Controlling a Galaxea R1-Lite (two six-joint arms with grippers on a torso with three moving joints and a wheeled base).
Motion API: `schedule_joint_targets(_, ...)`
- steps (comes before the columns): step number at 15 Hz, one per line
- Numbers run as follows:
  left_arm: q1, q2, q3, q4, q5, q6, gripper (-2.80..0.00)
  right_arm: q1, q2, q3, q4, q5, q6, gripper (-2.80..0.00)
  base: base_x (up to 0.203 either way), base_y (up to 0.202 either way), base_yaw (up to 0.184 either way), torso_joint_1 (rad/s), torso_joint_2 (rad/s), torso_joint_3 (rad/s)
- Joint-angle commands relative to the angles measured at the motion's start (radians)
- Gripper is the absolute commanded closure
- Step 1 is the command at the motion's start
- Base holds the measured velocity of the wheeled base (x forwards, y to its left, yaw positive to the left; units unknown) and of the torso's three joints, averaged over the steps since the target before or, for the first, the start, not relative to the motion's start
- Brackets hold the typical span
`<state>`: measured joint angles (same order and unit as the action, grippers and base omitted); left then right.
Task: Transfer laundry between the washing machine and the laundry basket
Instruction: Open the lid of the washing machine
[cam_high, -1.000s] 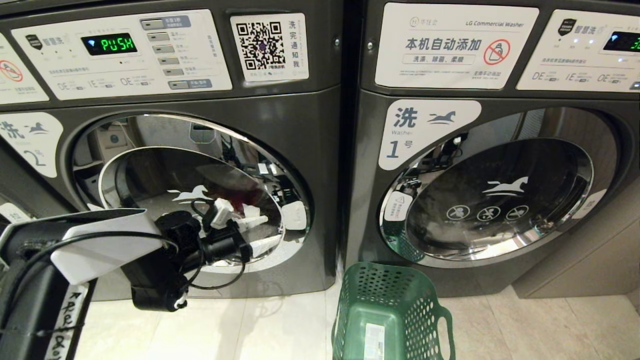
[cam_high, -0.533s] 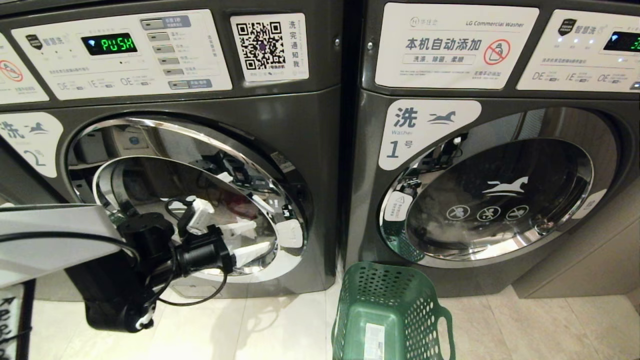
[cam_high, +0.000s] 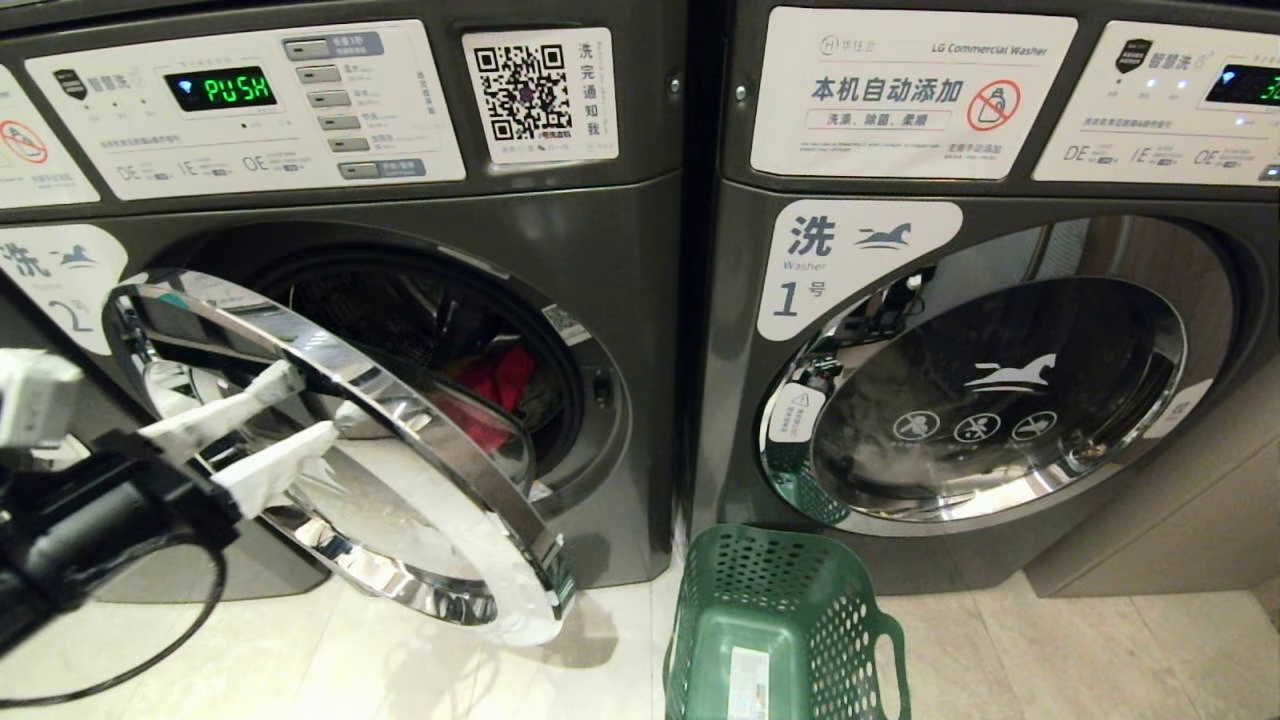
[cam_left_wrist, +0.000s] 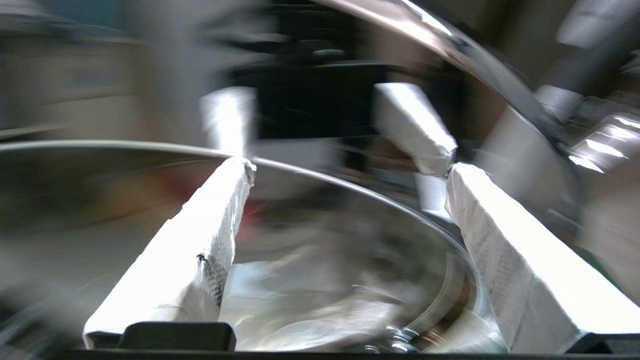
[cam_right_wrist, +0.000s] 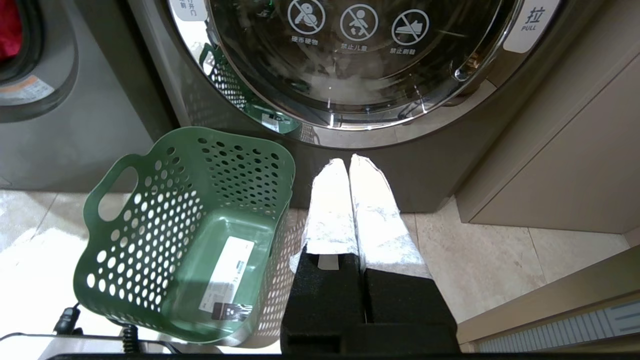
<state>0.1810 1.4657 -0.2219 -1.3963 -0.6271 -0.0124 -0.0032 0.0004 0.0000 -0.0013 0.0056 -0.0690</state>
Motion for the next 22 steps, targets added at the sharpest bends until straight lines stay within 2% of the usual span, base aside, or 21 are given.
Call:
schedule_joint_targets(1, 0.201, -0.448, -0.008, 0.167, 0.094, -0.010, -2.80, 0.000, 0.001, 0.000, 0.000, 0.001, -0.002, 0.00, 0.000, 0.000, 0.000, 0.000, 0.00, 0.000)
schedule_joint_targets(3, 0.335, -0.672, -0.114, 0.484, 0.225, -0.041, -2.80, 0.000, 0.001, 0.000, 0.000, 0.001, -0.002, 0.00, 0.000, 0.000, 0.000, 0.000, 0.00, 0.000)
schedule_joint_targets(5, 0.400, -0.779, -0.337, 0.753, 0.349, -0.067, -2.80, 0.000, 0.001, 0.000, 0.000, 0.001, -0.001, 0.00, 0.000, 0.000, 0.000, 0.000, 0.00, 0.000)
schedule_joint_targets(6, 0.418, -0.788, -0.434, 0.839, 0.387, -0.077, -2.80, 0.000, 0.001, 0.000, 0.000, 0.001, -0.002, 0.00, 0.000, 0.000, 0.000, 0.000, 0.00, 0.000)
schedule_joint_targets(8, 0.441, -0.773, -0.578, 0.951, 0.426, -0.093, -2.80, 0.000, 0.001, 0.000, 0.000, 0.001, -0.002, 0.00, 0.000, 0.000, 0.000, 0.000, 0.00, 0.000)
schedule_joint_targets(11, 0.447, -0.747, -0.606, 0.981, 0.434, -0.118, -2.80, 0.000, 0.001, 0.000, 0.000, 0.001, -0.002, 0.00, 0.000, 0.000, 0.000, 0.000, 0.00, 0.000)
schedule_joint_targets(12, 0.446, -0.745, -0.604, 0.982, 0.430, -0.131, 0.00, 0.000, 0.001, 0.000, 0.000, 0.001, 0.000, 0.00, 0.000, 0.000, 0.000, 0.000, 0.00, 0.000)
schedule_joint_targets(14, 0.448, -0.731, -0.611, 0.982, 0.401, -0.146, 0.00, 0.000, 0.001, 0.000, 0.000, 0.001, -0.001, 0.00, 0.000, 0.000, 0.000, 0.000, 0.00, 0.000)
schedule_joint_targets(22, 0.469, -0.736, -0.593, 1.004, 0.402, -0.135, 0.00, 0.000, 0.001, 0.000, 0.000, 0.001, -0.001, 0.00, 0.000, 0.000, 0.000, 0.000, 0.00, 0.000)
